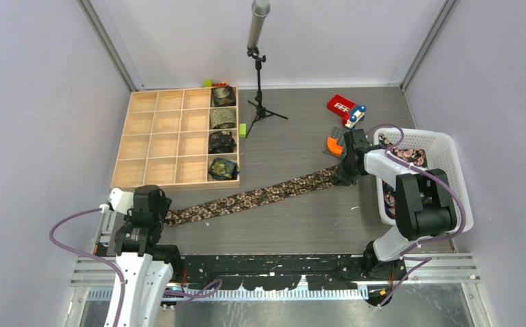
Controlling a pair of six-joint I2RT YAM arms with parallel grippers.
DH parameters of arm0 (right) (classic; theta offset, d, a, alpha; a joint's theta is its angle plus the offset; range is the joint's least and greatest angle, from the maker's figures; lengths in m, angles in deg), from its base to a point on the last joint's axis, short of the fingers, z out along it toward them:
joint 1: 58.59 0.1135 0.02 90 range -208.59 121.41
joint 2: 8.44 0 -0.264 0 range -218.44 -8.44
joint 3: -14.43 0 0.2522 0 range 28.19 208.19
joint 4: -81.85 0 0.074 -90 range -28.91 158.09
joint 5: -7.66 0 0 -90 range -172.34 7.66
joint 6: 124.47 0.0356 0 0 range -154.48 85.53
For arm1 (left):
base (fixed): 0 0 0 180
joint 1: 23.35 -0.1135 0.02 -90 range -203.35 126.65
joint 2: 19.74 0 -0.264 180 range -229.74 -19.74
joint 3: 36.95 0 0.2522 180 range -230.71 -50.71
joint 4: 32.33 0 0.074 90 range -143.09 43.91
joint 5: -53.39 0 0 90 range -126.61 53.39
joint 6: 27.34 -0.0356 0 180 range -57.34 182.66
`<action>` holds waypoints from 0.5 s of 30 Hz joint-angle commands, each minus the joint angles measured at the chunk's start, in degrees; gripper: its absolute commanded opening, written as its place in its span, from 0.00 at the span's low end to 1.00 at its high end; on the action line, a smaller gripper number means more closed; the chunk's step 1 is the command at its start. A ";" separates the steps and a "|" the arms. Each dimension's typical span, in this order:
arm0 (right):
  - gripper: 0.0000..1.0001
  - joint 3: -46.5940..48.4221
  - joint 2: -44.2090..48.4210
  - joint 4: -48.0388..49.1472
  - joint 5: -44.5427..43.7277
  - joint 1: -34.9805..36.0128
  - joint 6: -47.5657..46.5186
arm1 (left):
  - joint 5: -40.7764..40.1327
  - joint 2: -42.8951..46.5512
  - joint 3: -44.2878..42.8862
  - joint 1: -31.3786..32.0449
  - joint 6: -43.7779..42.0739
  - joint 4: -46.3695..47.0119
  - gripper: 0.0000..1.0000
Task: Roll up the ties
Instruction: Flatten out the tie at the center of the board.
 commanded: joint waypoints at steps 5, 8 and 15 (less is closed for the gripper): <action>0.20 1.04 -3.82 1.43 1.28 -1.63 -1.10 | 13.08 -7.44 -0.45 0.17 -13.46 12.18 0.47; 0.20 0.54 -3.34 0.18 0.17 -2.32 -1.44 | 19.04 -12.46 -0.66 0.23 -16.55 15.05 0.46; 0.19 -0.52 -0.18 -3.05 -5.66 -4.83 -2.23 | 32.00 -22.77 0.63 1.83 -20.24 23.21 0.40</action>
